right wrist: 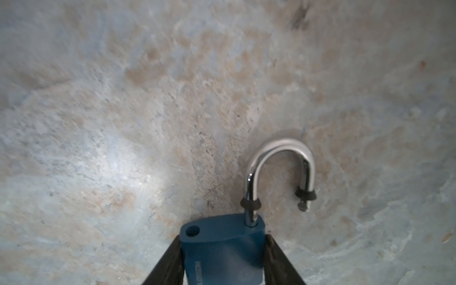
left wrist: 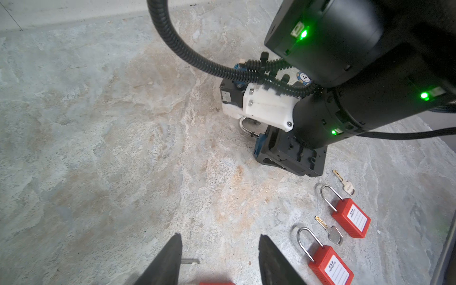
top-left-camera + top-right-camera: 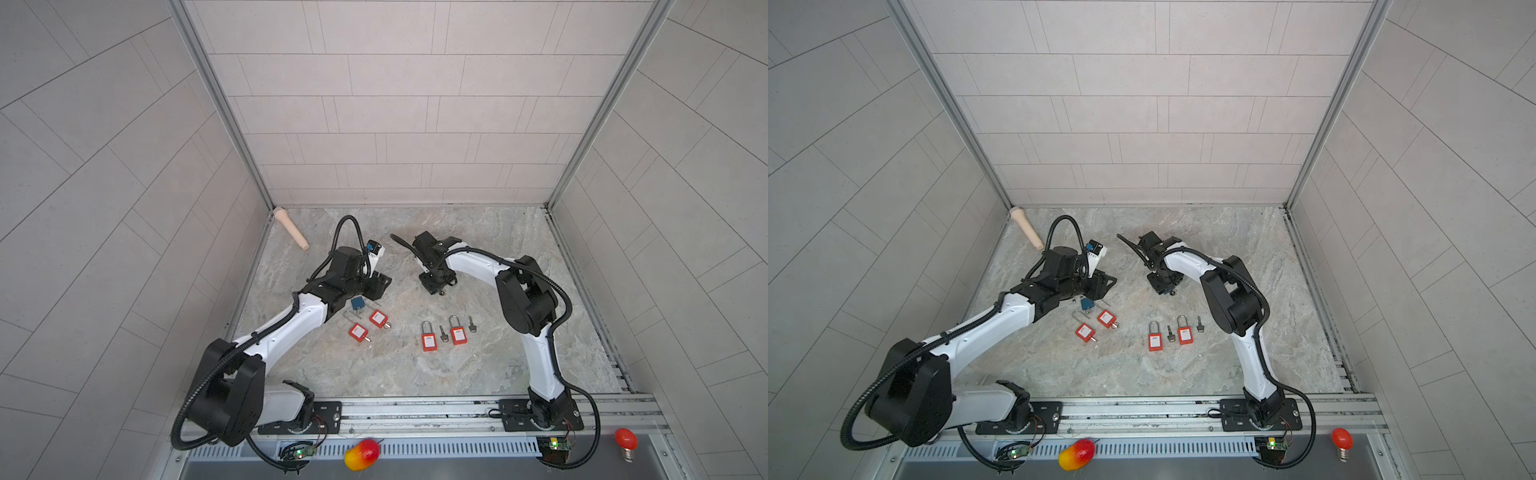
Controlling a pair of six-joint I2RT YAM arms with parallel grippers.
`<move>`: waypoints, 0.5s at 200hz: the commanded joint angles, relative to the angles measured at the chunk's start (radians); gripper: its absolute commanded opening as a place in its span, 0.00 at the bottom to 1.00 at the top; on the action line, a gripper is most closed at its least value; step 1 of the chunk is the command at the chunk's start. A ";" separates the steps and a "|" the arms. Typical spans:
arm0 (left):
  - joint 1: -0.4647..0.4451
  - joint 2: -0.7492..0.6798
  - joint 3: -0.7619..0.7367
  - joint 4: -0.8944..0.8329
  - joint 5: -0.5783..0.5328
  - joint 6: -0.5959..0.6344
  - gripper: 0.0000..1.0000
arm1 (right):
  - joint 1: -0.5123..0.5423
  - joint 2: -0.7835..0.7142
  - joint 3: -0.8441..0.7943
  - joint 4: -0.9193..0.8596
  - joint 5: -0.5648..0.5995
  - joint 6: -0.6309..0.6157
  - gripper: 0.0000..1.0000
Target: Lock with the key
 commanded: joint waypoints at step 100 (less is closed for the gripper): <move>0.001 -0.105 -0.143 0.197 0.015 0.074 0.56 | 0.046 -0.308 -0.076 -0.032 -0.103 -0.320 0.30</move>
